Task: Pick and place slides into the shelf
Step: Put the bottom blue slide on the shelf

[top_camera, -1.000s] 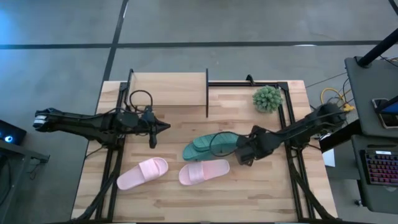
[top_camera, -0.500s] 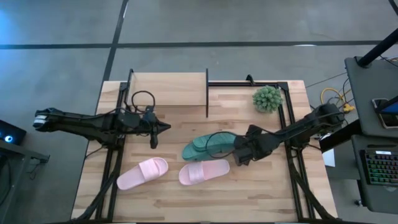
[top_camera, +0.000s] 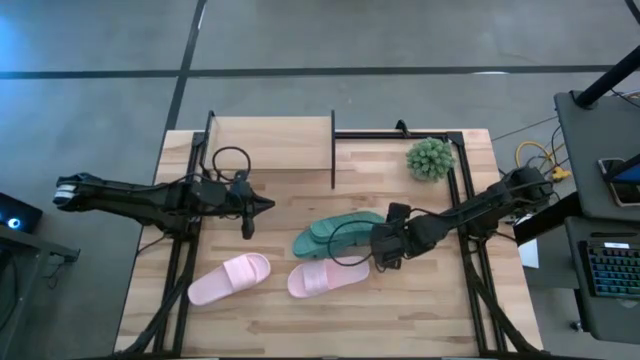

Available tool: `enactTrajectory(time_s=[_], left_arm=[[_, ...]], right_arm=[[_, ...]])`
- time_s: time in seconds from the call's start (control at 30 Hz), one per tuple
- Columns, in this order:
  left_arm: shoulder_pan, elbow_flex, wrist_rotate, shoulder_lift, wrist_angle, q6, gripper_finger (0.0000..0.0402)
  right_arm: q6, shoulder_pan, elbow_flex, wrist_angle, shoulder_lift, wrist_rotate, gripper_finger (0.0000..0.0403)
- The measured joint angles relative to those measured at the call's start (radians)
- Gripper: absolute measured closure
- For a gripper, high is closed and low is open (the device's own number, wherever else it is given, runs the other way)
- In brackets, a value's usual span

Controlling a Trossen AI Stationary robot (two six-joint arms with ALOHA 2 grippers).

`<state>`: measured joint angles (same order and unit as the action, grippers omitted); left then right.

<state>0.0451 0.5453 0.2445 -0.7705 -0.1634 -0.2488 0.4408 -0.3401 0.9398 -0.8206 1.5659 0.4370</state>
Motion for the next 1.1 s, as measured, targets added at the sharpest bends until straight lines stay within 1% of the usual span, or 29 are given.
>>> enactTrajectory(time_s=[0.17, 0.23, 0.47, 0.67, 0.93, 1.03, 1.1], left_arm=[[0.0, -0.002, 0.001, -0.009, 0.0, 0.0, 0.04], [0.0, -0.003, 0.003, -0.009, -0.006, -0.001, 0.04], [0.0, -0.004, 0.007, -0.025, -0.002, -0.005, 0.04], [0.0, -0.006, 0.008, -0.02, -0.006, -0.008, 0.04], [0.0, -0.006, 0.008, -0.02, -0.003, -0.01, 0.04], [0.0, -0.006, 0.009, -0.02, 0.001, -0.011, 0.04], [0.0, -0.006, 0.018, -0.019, 0.0, -0.032, 0.04]], right_arm=[[0.0, 0.0, -0.02, 0.001, 0.008, 0.058, 0.0122], [0.0, 0.003, -0.025, 0.01, 0.019, 0.063, 0.0125], [0.003, 0.024, -0.044, 0.031, 0.074, 0.062, 0.0155], [0.003, 0.043, -0.037, 0.035, 0.092, 0.063, 0.0206], [0.004, 0.058, -0.038, 0.033, 0.093, 0.066, 0.03], [0.005, 0.059, -0.022, 0.004, 0.093, 0.07, 0.0336], [0.013, 0.059, 0.002, -0.033, 0.092, 0.066, 0.0352]])
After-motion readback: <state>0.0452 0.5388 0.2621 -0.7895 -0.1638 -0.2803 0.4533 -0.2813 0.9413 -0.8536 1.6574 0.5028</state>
